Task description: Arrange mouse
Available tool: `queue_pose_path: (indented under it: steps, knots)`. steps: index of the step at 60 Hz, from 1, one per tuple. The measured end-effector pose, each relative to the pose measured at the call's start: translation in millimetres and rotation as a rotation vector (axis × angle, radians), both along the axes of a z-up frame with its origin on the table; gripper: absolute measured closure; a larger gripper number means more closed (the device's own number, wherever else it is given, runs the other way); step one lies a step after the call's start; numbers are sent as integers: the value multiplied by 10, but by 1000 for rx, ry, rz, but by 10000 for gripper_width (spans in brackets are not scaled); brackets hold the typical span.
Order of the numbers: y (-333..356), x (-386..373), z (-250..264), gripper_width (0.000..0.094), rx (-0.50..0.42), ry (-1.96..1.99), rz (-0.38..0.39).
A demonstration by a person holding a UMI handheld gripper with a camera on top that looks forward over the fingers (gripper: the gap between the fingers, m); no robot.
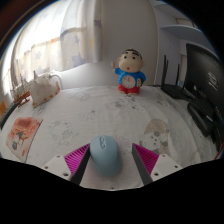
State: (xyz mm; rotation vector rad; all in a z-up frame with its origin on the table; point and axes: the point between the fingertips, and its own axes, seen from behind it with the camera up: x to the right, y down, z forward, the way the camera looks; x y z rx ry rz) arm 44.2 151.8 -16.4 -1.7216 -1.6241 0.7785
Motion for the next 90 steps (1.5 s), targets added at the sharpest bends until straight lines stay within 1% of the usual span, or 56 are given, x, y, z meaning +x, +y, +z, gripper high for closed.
queue_pose_path:
  steps: [6,11,14,17,19,20,22,28,33,38,45,53,56,60,64,69,74,78,80,82,85,86,88,89,90]
  knots:
    - [14,-62,-7,85,-2,-15,-8]
    - [8,-76,-10,106,0,-23,-13]
    - [-17,-72,-13,180,0,-25,-8]
    - [-48,-73,-11,297,4,-27,3]
    - [-63,-76,-9,401,5,-28,8]
    - [-51,-76,-6,431,10,-30,5]
    - [-28,-69,-8,433,23,-39,-3]
    - [15,-56,33,474,21,-72,-28]
    - [39,-75,255,486,40,-62,-48]
    - [-54,-117,562,508,67,-44,-38]
    - [-564,-193,1065,518,33,-14,4]
    - [-1476,-265,1542,518,2,47,57]
    - [-1875,-276,1597,517,-11,53,73]
    - [-2422,-270,1539,517,-46,42,86]
    - [-2915,-276,1367,517,-58,21,95]
    - [-3392,-309,1005,518,-60,-6,93]
    - [-3685,-284,533,518,-81,-70,60]
    - [-3777,-231,215,517,-61,-111,46]
    - [-3828,-210,104,510,-65,-127,44]
    - [-3861,-174,27,474,-66,-146,48]
    - [-3878,-188,44,379,-27,-133,68]
    - [-3879,-170,65,311,-14,-139,70]
    - [-3870,-145,124,126,4,-148,73]
    - [-3864,-134,169,65,9,-150,71]
    - [-3859,-123,228,95,13,-150,68]
